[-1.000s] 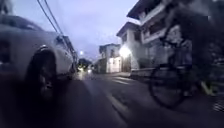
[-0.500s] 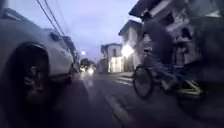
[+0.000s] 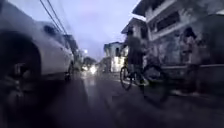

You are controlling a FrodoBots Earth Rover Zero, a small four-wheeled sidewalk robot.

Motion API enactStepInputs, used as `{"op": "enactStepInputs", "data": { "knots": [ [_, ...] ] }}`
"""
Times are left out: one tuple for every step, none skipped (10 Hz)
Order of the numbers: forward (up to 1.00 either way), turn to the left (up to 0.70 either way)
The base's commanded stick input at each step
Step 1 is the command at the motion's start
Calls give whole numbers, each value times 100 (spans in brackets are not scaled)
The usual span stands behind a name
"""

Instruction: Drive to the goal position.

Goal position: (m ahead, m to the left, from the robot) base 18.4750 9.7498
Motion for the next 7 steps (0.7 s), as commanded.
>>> {"op": "enactStepInputs", "data": {
  "knots": [
    [70,0],
    [70,0],
    [70,0],
    [70,0],
    [70,0],
    [70,0],
    [70,0]
  ]
}}
